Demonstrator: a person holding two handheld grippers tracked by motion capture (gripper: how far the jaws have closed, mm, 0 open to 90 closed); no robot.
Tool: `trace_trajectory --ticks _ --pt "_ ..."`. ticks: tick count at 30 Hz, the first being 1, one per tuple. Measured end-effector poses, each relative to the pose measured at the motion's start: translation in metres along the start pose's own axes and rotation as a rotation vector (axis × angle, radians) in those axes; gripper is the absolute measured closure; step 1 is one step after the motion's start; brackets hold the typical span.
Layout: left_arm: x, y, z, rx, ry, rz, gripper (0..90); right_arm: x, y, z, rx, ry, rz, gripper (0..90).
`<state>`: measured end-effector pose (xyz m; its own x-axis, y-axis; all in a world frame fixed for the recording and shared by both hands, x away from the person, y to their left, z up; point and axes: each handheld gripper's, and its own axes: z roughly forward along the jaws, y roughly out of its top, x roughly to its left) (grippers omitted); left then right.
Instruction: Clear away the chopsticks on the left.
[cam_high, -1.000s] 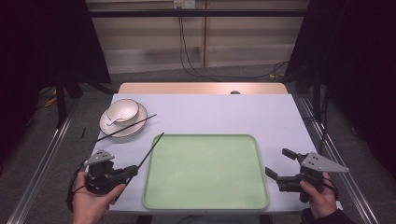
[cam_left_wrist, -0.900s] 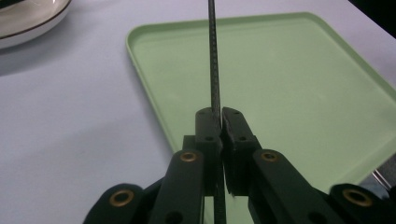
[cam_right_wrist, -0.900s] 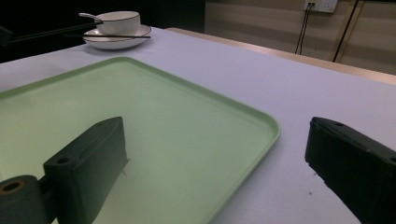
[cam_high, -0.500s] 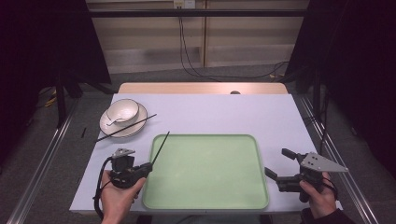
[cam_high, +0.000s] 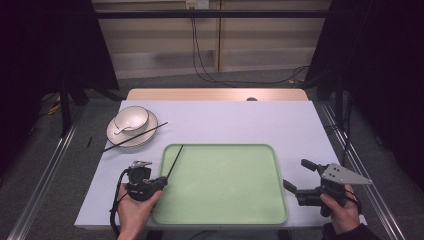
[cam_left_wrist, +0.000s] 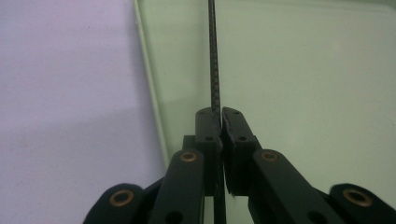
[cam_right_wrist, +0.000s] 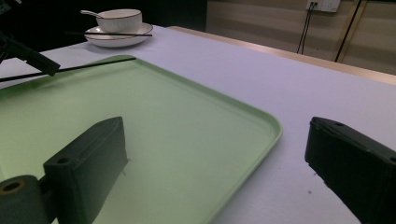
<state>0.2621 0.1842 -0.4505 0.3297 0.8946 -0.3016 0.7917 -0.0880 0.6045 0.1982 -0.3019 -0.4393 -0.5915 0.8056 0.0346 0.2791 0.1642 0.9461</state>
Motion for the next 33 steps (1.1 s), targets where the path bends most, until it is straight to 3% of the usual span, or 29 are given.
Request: trace_trajectory --ticks 4,7,8,15,20,25,30,31,32,33 --pt "-0.001 -0.002 0.006 0.026 0.007 -0.003 86.2 0.000 0.000 0.000 0.002 -0.001 -0.001 4.9" --pt "-0.001 -0.001 0.008 0.016 0.014 -0.011 86.2 0.000 0.000 0.000 0.002 -0.001 -0.002 4.9" --pt "0.000 -0.001 0.009 0.022 0.020 0.006 86.1 0.000 0.000 0.000 0.002 -0.001 -0.002 4.9" --pt "0.000 -0.003 0.015 0.043 0.026 0.015 85.5 0.000 0.000 0.000 0.004 0.001 -0.002 4.9" --pt "0.002 -0.003 0.015 0.043 0.003 0.013 84.7 0.000 0.000 0.000 0.003 0.004 -0.001 4.9" --pt "0.003 -0.003 0.014 0.042 -0.019 0.033 76.8 0.000 0.000 0.000 -0.002 0.004 -0.004 4.9" --pt "0.007 0.000 0.004 -0.025 -0.093 0.076 67.5 0.000 0.000 0.000 -0.002 0.005 -0.003 4.9" --pt "0.008 0.000 0.001 -0.052 -0.101 0.097 60.2 0.000 0.000 0.000 -0.003 0.005 -0.004 4.9" --pt "0.010 0.001 -0.003 -0.077 -0.106 0.118 60.2 0.000 0.000 0.000 -0.003 0.005 -0.004 4.9" --pt "0.014 0.001 -0.011 -0.124 -0.121 0.142 54.3 0.000 0.000 0.000 -0.002 0.003 -0.001 4.9"
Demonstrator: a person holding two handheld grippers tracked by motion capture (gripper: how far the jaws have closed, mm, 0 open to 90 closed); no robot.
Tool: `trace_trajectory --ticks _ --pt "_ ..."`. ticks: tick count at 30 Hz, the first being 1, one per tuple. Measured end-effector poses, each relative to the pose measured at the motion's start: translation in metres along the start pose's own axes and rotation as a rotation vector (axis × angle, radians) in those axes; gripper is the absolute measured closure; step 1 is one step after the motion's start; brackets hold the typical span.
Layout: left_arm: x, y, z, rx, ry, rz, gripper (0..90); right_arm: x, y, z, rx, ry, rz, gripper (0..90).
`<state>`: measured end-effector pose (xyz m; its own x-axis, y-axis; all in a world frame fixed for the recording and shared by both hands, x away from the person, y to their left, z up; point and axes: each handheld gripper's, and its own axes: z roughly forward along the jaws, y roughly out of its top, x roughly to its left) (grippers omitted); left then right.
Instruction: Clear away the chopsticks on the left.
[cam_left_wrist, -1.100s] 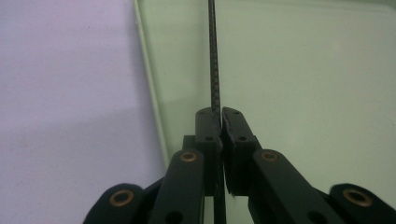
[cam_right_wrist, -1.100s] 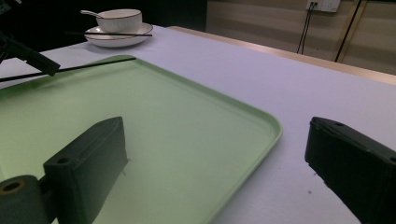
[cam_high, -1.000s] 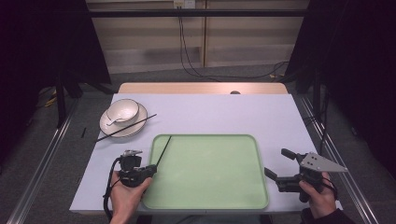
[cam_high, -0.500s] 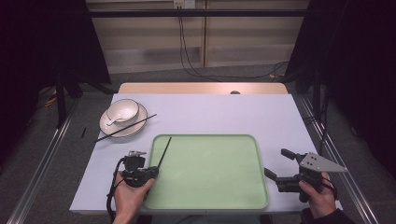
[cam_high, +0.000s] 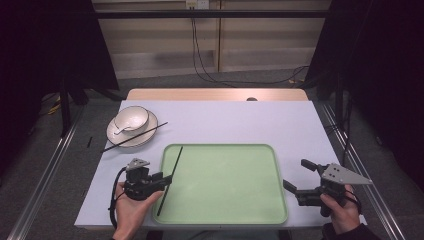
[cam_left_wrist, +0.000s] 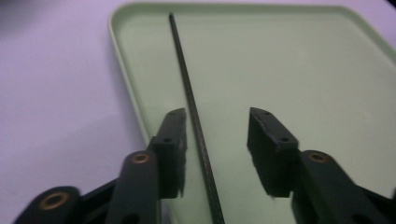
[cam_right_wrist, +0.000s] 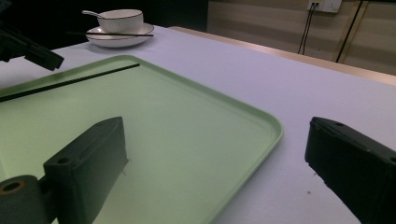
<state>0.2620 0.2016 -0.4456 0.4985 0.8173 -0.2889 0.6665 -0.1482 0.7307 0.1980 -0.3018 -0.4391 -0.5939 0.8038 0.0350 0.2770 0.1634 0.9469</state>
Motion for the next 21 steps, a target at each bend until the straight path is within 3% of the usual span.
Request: trace_trajectory --ticks 1,4,6,7,9,13,19,21 --pt "0.000 0.000 0.000 0.000 0.000 0.000 50.0 0.000 0.000 0.000 -0.001 0.002 -0.001 4.9" --pt "0.006 0.001 -0.012 -0.061 -0.028 0.060 43.0 0.000 0.000 0.000 -0.005 0.001 0.002 4.9" --pt "0.011 0.002 -0.018 -0.074 -0.045 0.095 34.9 0.000 0.000 0.000 -0.002 0.000 0.001 4.9" --pt "0.018 0.003 -0.023 -0.075 -0.092 0.125 28.1 0.000 0.000 0.000 -0.002 -0.002 0.002 4.9" --pt "0.022 0.003 -0.025 -0.076 -0.099 0.133 25.1 0.000 0.000 0.000 0.000 -0.001 0.002 4.9" --pt "0.039 0.005 -0.039 -0.138 -0.096 0.236 14.1 0.000 0.000 -0.001 -0.001 -0.003 0.002 4.9" --pt "0.059 0.010 -0.052 -0.145 -0.105 0.248 7.3 0.000 0.000 -0.001 -0.003 -0.004 0.003 4.9" --pt "0.068 0.013 -0.057 -0.132 -0.131 0.263 7.3 0.000 0.000 -0.001 -0.003 -0.007 0.000 4.9"
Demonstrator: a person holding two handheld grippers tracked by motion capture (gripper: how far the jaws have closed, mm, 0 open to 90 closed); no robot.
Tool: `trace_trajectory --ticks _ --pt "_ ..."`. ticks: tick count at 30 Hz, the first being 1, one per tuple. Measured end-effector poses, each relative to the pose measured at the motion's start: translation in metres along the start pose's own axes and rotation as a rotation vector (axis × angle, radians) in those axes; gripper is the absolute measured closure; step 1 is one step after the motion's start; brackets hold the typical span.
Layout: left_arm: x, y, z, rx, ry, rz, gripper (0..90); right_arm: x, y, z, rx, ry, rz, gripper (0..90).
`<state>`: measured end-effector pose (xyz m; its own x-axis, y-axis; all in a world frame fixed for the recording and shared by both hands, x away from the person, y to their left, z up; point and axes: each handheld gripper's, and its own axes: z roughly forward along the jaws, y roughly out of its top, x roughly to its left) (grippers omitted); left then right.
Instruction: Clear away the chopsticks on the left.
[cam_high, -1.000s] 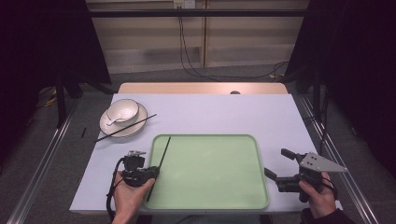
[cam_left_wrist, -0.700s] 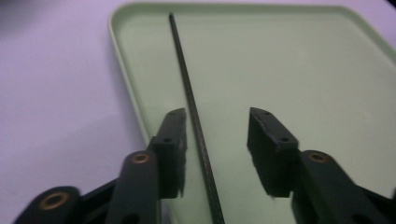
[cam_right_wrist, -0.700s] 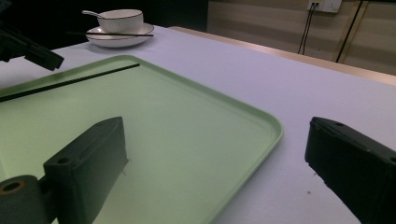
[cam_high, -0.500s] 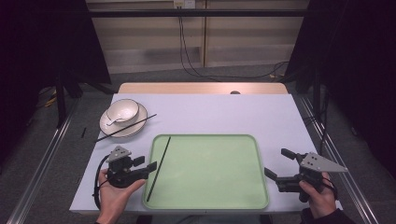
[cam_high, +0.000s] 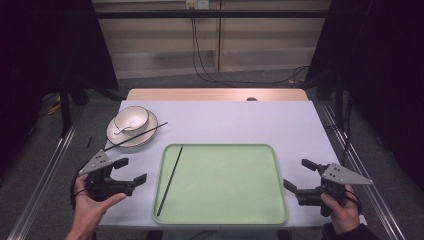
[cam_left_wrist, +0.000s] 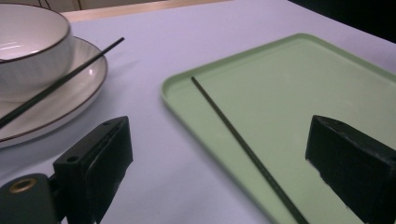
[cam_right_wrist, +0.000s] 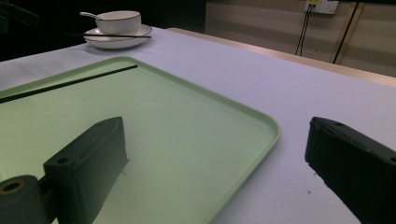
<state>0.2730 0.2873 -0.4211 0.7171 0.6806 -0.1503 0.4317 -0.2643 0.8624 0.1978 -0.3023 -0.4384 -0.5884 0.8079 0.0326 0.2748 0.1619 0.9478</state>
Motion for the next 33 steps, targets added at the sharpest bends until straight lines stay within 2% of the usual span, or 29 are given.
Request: trace_trajectory --ticks 2,4,5,6,8,10,11,13,14,15,16,17,18,20,21,23,24,25,26,30,33 --pt "0.013 0.004 -0.009 -0.006 0.005 0.030 6.9 0.000 0.000 0.000 -0.001 -0.004 0.003 4.9" --pt "0.017 0.006 -0.011 0.000 0.012 0.039 7.4 0.000 0.000 0.000 -0.002 -0.007 0.005 4.9" --pt "0.028 0.010 -0.016 0.008 -0.002 0.055 10.3 0.000 0.000 0.000 -0.002 -0.004 0.007 4.9" --pt "0.028 0.010 -0.016 0.008 -0.002 0.055 10.6 0.000 0.000 0.000 -0.002 -0.004 0.007 4.9" --pt "0.038 0.013 -0.020 0.008 0.007 0.068 10.6 0.000 0.000 0.000 -0.002 -0.005 0.005 4.9" --pt "0.050 0.018 -0.023 0.000 0.012 0.063 10.5 -0.001 -0.001 0.000 0.000 -0.007 0.003 4.9" --pt "0.054 0.019 -0.025 0.001 0.011 0.078 10.5 -0.001 -0.001 0.001 0.001 -0.008 0.004 4.9" --pt "0.063 0.022 -0.026 0.030 0.038 0.100 10.9 -0.001 -0.001 0.000 0.000 -0.012 0.004 4.9" --pt "0.067 0.024 -0.026 0.043 0.055 0.123 12.5 -0.001 -0.001 0.000 0.000 -0.013 0.004 4.9" --pt "0.071 0.025 -0.025 0.047 0.056 0.143 14.4 -0.001 -0.001 0.000 0.004 -0.010 0.001 4.9" --pt "0.075 0.026 -0.025 0.040 0.046 0.166 20.1 -0.001 -0.001 0.000 0.001 -0.016 0.004 4.9" --pt "0.079 0.026 -0.022 0.029 0.047 0.190 20.1 -0.001 -0.001 0.000 0.001 -0.016 0.004 4.9" --pt "0.083 0.026 -0.020 0.052 0.048 0.212 21.7 -0.002 -0.001 -0.001 0.001 -0.017 0.004 4.9" --pt "0.093 0.024 -0.013 0.076 0.052 0.208 26.8 -0.001 -0.002 -0.001 0.003 -0.013 0.006 4.9" --pt "0.099 0.022 -0.009 0.085 0.041 0.205 34.0 -0.001 -0.002 -0.002 0.004 -0.013 0.007 4.9" --pt "0.109 0.018 -0.004 0.090 0.056 0.180 36.0 -0.002 -0.002 -0.003 0.006 -0.018 0.009 4.9" --pt "0.115 0.016 -0.001 0.088 0.048 0.166 41.7 -0.002 -0.002 -0.003 0.004 -0.018 0.009 4.9" --pt "0.119 0.014 0.001 0.089 0.060 0.161 41.7 -0.002 -0.002 -0.003 0.004 -0.018 0.009 4.9" --pt "0.123 0.013 0.005 0.093 0.055 0.144 43.8 -0.002 -0.003 -0.003 0.003 -0.022 0.009 4.9" --pt "0.134 0.015 0.017 0.136 0.074 0.178 60.0 -0.003 -0.003 -0.004 0.004 -0.024 0.013 4.9" --pt "0.140 0.018 0.027 0.152 0.082 0.167 60.3 -0.003 -0.004 -0.005 0.004 -0.026 0.011 4.9"
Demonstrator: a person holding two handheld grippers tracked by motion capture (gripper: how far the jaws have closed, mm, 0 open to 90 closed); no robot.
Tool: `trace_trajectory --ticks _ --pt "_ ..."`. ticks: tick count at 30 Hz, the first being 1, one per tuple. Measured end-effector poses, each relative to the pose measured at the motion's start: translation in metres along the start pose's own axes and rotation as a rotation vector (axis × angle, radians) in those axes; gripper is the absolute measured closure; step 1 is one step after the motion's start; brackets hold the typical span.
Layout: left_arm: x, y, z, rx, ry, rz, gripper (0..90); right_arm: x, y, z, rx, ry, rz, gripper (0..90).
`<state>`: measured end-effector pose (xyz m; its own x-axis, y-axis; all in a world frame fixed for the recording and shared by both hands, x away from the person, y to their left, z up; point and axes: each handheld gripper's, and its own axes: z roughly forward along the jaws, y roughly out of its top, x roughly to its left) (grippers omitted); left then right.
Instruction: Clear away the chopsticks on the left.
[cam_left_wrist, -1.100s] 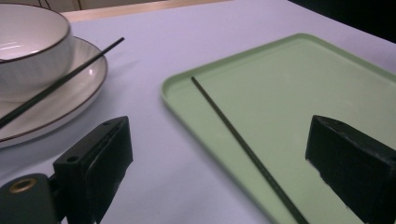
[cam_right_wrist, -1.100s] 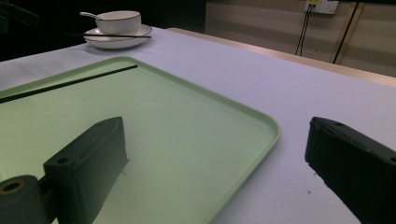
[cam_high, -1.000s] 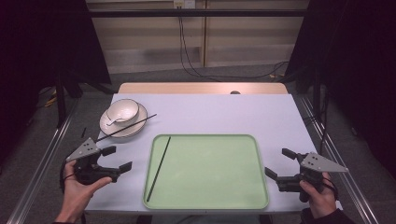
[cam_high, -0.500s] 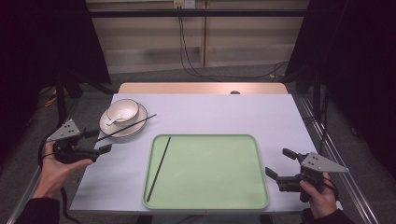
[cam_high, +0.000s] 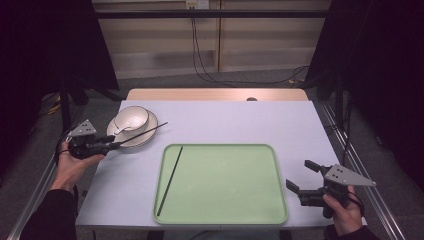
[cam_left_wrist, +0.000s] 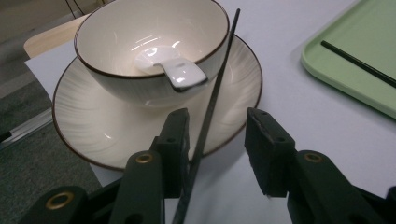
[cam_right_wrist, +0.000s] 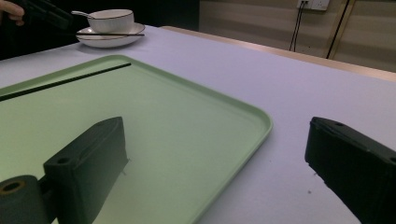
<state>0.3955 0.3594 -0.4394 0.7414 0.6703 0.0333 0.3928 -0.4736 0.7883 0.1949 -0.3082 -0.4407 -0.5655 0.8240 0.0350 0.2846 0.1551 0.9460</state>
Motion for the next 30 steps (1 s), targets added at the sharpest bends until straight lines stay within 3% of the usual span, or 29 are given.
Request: trace_trajectory --ticks 3,8,12,14,19,22,24,30 --pt "0.004 0.000 0.008 0.051 0.013 0.018 62.1 0.000 -0.001 0.000 0.002 0.000 0.003 4.9" --pt "0.006 0.001 0.019 0.055 -0.005 0.025 67.2 -0.001 -0.001 -0.001 0.002 -0.001 0.010 4.9" --pt "0.006 0.004 0.027 0.091 0.003 0.042 71.4 0.000 -0.001 -0.001 0.003 0.000 0.009 4.9" --pt "0.006 0.005 0.030 0.086 -0.004 0.043 72.8 0.000 -0.001 -0.001 0.003 0.000 0.010 4.9" --pt "0.004 0.009 0.037 0.127 -0.018 0.060 74.4 -0.001 -0.001 -0.001 0.002 0.000 0.009 4.9" --pt "0.005 0.010 0.039 0.132 -0.048 0.014 80.6 -0.001 -0.001 -0.002 0.002 -0.001 0.008 4.9" --pt "0.006 0.012 0.039 0.140 -0.081 0.004 83.4 0.000 -0.001 -0.002 0.002 -0.001 0.009 4.9" --pt "0.001 0.018 0.035 0.153 -0.100 -0.021 86.1 0.000 -0.001 -0.002 -0.001 0.001 0.007 4.9"
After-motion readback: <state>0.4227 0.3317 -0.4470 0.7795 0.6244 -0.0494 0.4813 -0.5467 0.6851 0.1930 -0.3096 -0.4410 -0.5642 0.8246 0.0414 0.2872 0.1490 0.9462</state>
